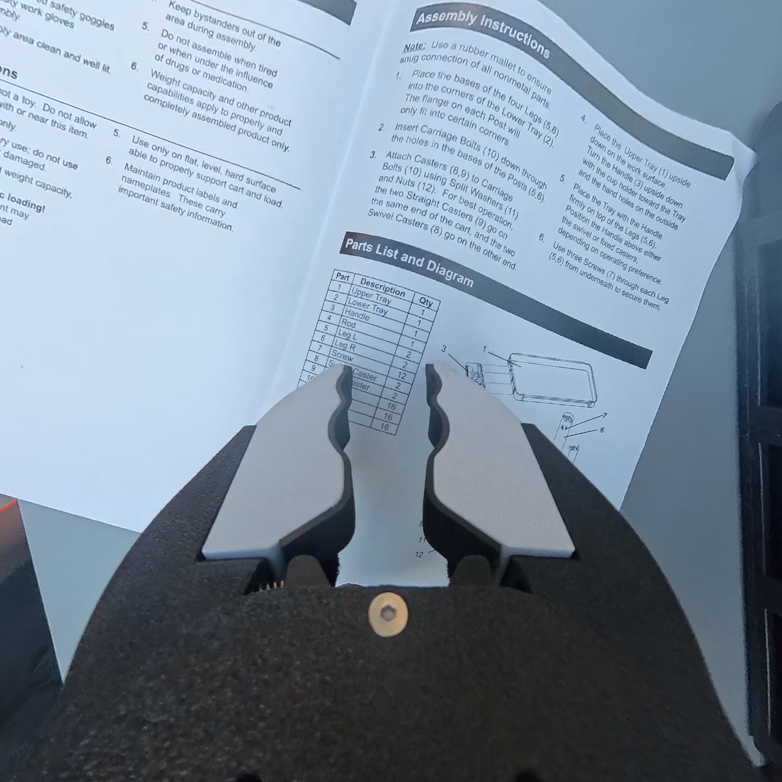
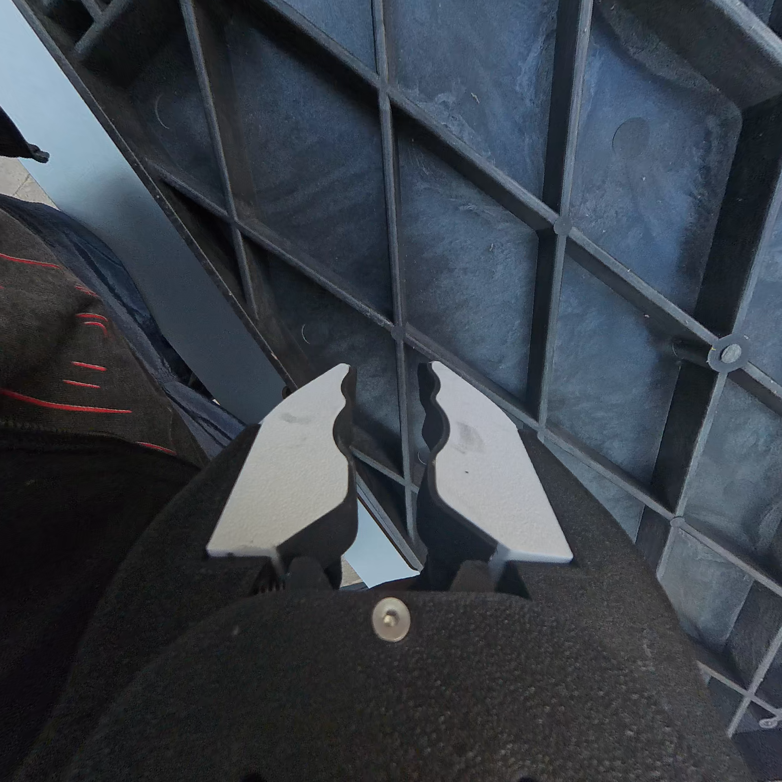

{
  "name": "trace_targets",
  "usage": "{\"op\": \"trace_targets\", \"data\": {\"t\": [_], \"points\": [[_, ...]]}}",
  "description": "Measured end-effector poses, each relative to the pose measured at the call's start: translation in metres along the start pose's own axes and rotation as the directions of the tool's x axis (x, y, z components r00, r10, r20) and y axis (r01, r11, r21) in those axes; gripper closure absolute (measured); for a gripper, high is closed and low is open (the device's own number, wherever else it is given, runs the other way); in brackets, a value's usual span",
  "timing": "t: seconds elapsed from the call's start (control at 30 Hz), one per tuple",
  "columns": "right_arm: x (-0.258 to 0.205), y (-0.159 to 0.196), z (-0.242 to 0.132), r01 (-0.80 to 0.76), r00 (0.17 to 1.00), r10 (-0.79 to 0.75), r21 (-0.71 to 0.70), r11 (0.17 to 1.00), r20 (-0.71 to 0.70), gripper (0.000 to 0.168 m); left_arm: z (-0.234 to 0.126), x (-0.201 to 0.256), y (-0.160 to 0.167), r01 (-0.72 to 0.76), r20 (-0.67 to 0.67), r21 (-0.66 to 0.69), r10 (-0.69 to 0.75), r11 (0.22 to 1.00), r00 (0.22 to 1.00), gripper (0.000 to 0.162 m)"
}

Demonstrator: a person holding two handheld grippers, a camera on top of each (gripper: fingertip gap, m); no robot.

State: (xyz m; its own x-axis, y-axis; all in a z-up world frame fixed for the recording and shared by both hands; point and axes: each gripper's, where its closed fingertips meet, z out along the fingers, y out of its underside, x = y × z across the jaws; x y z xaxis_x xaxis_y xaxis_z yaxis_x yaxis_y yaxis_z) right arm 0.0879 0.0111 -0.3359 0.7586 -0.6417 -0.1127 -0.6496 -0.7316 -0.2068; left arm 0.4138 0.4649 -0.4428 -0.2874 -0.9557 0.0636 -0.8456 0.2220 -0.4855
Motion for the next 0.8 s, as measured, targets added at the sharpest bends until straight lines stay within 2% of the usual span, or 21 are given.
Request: {"op": "trace_targets", "data": {"t": [0.2,0.8], "points": [[-0.003,0.001,0.002,-0.001,1.000,0.001,-0.002,1.000,0.008,0.140,0.003,0.006,-0.010,-0.024,-0.028,0.021,0.024,1.000,0.999,0.128],[-0.005,-0.002,0.003,-0.001,1.000,0.001,0.008,1.000,0.015,0.140,0.001,0.018,-0.006,-0.040,-0.063,0.023,0.041,0.999,0.997,0.128]]}}
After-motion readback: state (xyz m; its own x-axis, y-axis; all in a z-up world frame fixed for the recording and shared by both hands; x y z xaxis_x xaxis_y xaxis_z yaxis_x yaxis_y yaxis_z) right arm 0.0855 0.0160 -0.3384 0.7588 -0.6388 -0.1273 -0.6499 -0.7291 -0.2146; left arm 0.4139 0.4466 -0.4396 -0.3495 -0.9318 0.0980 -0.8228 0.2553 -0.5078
